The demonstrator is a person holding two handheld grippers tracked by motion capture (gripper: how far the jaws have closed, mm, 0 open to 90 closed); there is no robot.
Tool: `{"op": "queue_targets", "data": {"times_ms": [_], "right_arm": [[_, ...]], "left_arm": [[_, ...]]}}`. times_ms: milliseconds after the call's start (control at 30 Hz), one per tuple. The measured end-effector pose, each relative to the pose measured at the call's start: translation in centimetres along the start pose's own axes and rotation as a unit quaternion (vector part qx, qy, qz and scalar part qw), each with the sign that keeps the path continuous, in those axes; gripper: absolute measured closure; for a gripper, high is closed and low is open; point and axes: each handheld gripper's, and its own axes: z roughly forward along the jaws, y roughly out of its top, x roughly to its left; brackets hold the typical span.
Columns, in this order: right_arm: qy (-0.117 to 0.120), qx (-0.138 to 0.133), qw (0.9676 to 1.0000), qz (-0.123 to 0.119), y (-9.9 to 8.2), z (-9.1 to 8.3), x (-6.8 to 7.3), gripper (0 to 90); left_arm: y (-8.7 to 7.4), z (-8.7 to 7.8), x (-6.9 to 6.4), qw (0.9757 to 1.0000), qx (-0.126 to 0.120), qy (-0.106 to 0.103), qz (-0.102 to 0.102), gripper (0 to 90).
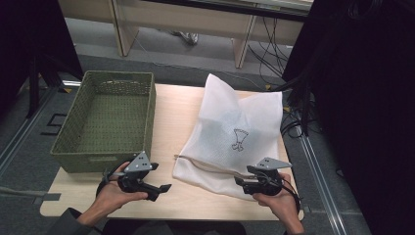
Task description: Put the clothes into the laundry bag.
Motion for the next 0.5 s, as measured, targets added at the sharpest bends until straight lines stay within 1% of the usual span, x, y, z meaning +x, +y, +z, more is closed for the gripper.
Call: {"op": "queue_targets", "data": {"times_ms": [33, 67, 100, 133, 167, 200, 233, 267, 300, 333, 367, 400, 433, 467, 500], "right_arm": [[-0.003, 0.0, 1.0, 0.004, -0.1, 0.0, 0.2, 34.7], [0.001, 0.004, 1.0, -0.005, -0.1, 0.0, 0.1, 34.1], [0.0, 0.002, 1.0, -0.002, -0.2, 0.0, 0.2, 33.6], [-0.001, 0.003, 1.0, -0.006, -0.2, 0.0, 0.3, 32.9], [-0.003, 0.005, 1.0, -0.004, -0.3, 0.0, 0.3, 32.5], [-0.003, 0.006, 1.0, -0.001, -0.4, 0.0, 0.4, 32.1], [-0.007, 0.007, 0.9999, 0.006, -0.5, 0.0, 0.5, 31.8], [-0.004, 0.01, 0.9999, 0.005, -0.5, -0.1, 0.5, 31.5], [-0.007, 0.006, 1.0, 0.002, -0.6, -0.1, 0.5, 31.4], [-0.01, 0.002, 0.9999, -0.005, -0.7, -0.1, 0.5, 31.1], [-0.012, 0.001, 0.9999, 0.007, -0.7, -0.2, 0.7, 30.7], [-0.008, 0.002, 1.0, 0.005, -0.8, -0.4, 0.9, 30.3], [-0.009, -0.002, 0.9999, 0.005, -0.9, -0.5, 1.1, 30.1], [-0.012, -0.002, 0.9999, 0.003, -1.0, -0.7, 1.4, 29.9], [-0.008, -0.001, 1.0, 0.001, -1.1, -0.8, 1.6, 29.8]], "left_arm": [[-0.1, -0.2, -0.1, 1.0, -0.001, 0.0, 0.002, 15.1], [-0.1, -0.4, 0.0, 1.0, 0.002, -0.002, 0.009, 15.1], [-0.1, -0.6, -0.1, 0.9999, -0.005, 0.001, 0.011, 15.3], [-0.2, -0.8, -0.2, 0.9999, -0.009, 0.002, 0.013, 15.3], [-0.3, -1.1, -0.3, 0.9999, -0.004, 0.001, 0.009, 15.2], [-0.4, -1.3, -0.4, 0.9999, -0.003, 0.002, 0.01, 15.2], [-0.6, -1.5, -0.5, 0.9999, -0.007, 0.006, 0.011, 15.2], [-0.6, -1.6, -0.6, 0.9999, 0.0, 0.003, 0.015, 15.2], [-0.8, -1.7, -0.7, 0.9998, -0.002, 0.011, 0.015, 15.2], [-0.9, -1.8, -0.7, 0.9998, -0.002, 0.006, 0.016, 15.2], [-1.2, -1.9, -0.7, 0.9998, -0.001, 0.009, 0.017, 15.2], [-1.4, -2.1, -0.7, 0.9998, 0.001, 0.008, 0.017, 15.2], [-1.6, -2.3, -0.6, 0.9998, 0.004, 0.01, 0.018, 15.3], [-1.9, -2.5, -0.6, 0.9997, 0.002, 0.019, 0.015, 15.3], [-2.1, -2.8, -0.5, 0.9997, 0.006, 0.019, 0.015, 15.3]]}}
